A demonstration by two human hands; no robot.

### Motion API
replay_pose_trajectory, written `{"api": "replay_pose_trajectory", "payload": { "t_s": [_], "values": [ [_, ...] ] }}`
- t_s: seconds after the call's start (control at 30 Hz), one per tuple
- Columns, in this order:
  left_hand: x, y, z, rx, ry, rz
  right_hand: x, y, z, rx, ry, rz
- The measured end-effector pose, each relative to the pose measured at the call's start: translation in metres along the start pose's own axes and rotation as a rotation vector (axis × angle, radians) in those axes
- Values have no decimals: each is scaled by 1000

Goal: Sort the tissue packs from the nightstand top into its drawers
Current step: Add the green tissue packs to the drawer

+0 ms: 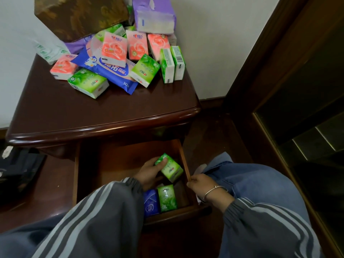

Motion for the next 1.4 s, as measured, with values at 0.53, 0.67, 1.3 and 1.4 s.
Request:
{"api": "replay_pose_trajectory", "payload": {
  "t_s": [0.53,0.67,1.3,1.4],
  "values": [
    [-47,17,1,-58,326,897,-5,-16,1,203,-26,120],
    [-56,20,3,-23,380,1166,-7,-16,-2,215,-24,110],
    [-74,1,10,8,322,1559,-8,-13,-5,244,-76,24],
    [-70,-19,18,-179,270,1403,-7,-11,-2,182,-42,-17]
  ]
}}
Point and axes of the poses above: each hand's wrist, its own z-axis towards the middle knuckle, its own y-axis out of the palm, x = y × z, the point moved 1 cm from there along z, towards the middle knuckle, and after that the axes turned 4 degrees about y, right-handed, at the moved point
